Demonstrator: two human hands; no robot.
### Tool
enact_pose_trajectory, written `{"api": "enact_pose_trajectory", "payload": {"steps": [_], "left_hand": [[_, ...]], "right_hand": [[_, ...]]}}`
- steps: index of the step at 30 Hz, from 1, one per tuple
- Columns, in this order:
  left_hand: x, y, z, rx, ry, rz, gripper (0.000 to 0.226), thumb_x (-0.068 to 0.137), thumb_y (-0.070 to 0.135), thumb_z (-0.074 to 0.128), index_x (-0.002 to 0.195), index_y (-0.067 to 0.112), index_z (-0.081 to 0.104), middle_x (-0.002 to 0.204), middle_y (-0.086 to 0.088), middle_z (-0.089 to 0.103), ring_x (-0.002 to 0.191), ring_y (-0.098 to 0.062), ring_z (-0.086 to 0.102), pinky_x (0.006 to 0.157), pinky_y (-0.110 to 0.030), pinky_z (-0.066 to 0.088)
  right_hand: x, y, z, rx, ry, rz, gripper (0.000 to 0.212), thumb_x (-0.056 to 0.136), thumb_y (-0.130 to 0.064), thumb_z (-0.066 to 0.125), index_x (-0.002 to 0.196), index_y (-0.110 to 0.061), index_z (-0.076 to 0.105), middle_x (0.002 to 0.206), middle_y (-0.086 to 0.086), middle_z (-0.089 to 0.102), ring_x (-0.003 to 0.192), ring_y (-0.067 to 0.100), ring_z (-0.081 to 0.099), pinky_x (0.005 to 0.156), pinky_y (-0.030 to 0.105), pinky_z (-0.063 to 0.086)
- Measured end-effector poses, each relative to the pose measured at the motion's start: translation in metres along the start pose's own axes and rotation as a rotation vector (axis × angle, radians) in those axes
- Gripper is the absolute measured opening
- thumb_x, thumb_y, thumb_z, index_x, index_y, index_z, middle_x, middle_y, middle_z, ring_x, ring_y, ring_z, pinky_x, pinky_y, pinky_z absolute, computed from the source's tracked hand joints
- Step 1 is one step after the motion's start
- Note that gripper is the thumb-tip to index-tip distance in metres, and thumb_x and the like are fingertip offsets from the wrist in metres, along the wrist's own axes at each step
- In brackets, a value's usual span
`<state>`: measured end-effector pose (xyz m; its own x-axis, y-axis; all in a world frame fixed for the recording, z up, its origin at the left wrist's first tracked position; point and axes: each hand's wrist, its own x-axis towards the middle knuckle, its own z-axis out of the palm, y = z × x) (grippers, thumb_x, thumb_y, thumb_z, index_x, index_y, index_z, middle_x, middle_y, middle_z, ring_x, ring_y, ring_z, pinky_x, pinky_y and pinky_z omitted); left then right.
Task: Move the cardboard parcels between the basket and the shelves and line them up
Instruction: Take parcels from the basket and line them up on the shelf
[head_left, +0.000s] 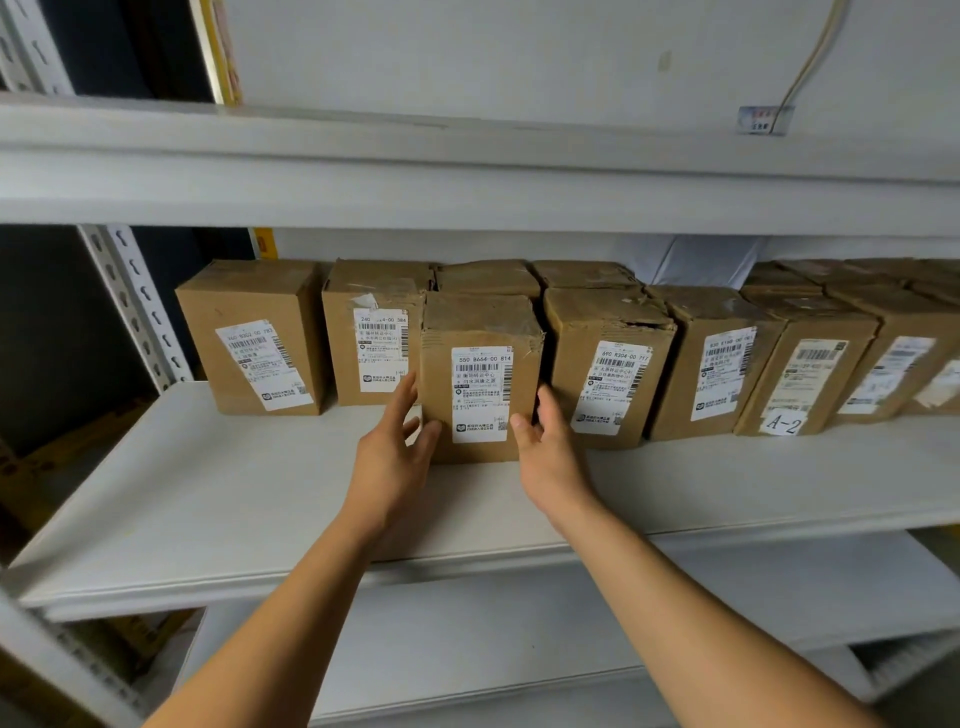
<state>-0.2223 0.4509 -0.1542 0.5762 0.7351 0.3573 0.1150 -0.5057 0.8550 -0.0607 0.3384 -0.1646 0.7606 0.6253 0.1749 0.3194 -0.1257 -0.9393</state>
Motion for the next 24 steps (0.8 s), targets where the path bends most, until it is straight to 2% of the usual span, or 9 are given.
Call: {"api": "enact_pose_trajectory", "payload": {"steps": [3, 6, 8, 11, 17, 21, 24], "left_hand": [[-0.009, 0.003, -0.001, 0.061, 0.129, -0.037, 0.061, 0.103, 0.027, 0.064, 0.158, 0.029, 0.039, 0.146, 0.006, 0.06, 0.126, -0.016, 0.063, 0.102, -0.033, 0.052], [-0.027, 0.008, 0.003, 0.151, 0.262, -0.013, 0.045, 0.102, 0.027, 0.063, 0.145, 0.019, 0.054, 0.127, -0.003, 0.07, 0.111, -0.02, 0.068, 0.095, -0.043, 0.057], [-0.043, 0.015, 0.012, 0.204, 0.272, 0.03, 0.037, 0.101, 0.025, 0.063, 0.137, 0.016, 0.06, 0.119, -0.004, 0.071, 0.104, -0.02, 0.069, 0.09, -0.045, 0.057], [-0.061, 0.033, 0.032, 0.254, 0.18, 0.137, 0.026, 0.1, 0.021, 0.065, 0.126, 0.017, 0.068, 0.116, -0.002, 0.072, 0.099, -0.023, 0.07, 0.087, -0.045, 0.059], [-0.095, 0.091, 0.107, 0.308, -0.023, 0.237, 0.03, 0.101, 0.021, 0.067, 0.13, 0.016, 0.07, 0.125, -0.004, 0.073, 0.106, -0.029, 0.07, 0.09, -0.041, 0.058], [-0.123, 0.134, 0.178, 0.277, -0.158, 0.292, 0.032, 0.102, 0.022, 0.066, 0.133, 0.016, 0.069, 0.129, -0.004, 0.071, 0.095, -0.026, 0.071, 0.089, -0.036, 0.057], [-0.15, 0.163, 0.235, 0.236, -0.253, 0.328, 0.032, 0.102, 0.022, 0.065, 0.133, 0.016, 0.069, 0.13, -0.004, 0.071, 0.105, -0.024, 0.069, 0.089, -0.031, 0.055]], "right_hand": [[-0.013, -0.004, -0.011, 0.043, -0.032, -0.032, 0.059, 0.109, -0.022, 0.055, 0.163, -0.026, 0.032, 0.153, -0.016, 0.046, 0.14, 0.006, 0.044, 0.11, 0.024, 0.037], [-0.032, -0.004, -0.031, -0.017, -0.016, -0.071, 0.054, 0.107, -0.02, 0.06, 0.158, -0.021, 0.043, 0.15, -0.008, 0.054, 0.138, 0.008, 0.052, 0.111, 0.022, 0.042], [-0.046, -0.001, -0.048, -0.097, -0.014, -0.108, 0.045, 0.106, -0.021, 0.063, 0.15, -0.019, 0.054, 0.145, -0.003, 0.062, 0.133, 0.009, 0.059, 0.112, 0.026, 0.047], [-0.062, 0.006, -0.083, -0.172, -0.005, -0.147, 0.035, 0.105, -0.022, 0.064, 0.139, -0.021, 0.065, 0.138, -0.006, 0.069, 0.13, 0.007, 0.062, 0.114, 0.037, 0.049], [-0.105, 0.026, -0.189, -0.261, 0.067, -0.131, 0.035, 0.106, -0.024, 0.061, 0.141, -0.021, 0.064, 0.14, -0.008, 0.067, 0.13, 0.008, 0.061, 0.113, 0.037, 0.049], [-0.146, 0.052, -0.279, -0.266, 0.15, -0.048, 0.035, 0.107, -0.022, 0.06, 0.142, -0.02, 0.063, 0.139, -0.008, 0.067, 0.128, 0.005, 0.061, 0.112, 0.032, 0.049], [-0.187, 0.077, -0.343, -0.263, 0.195, 0.06, 0.036, 0.108, -0.024, 0.058, 0.144, -0.023, 0.059, 0.142, -0.01, 0.064, 0.128, 0.002, 0.057, 0.11, 0.023, 0.046]]}}
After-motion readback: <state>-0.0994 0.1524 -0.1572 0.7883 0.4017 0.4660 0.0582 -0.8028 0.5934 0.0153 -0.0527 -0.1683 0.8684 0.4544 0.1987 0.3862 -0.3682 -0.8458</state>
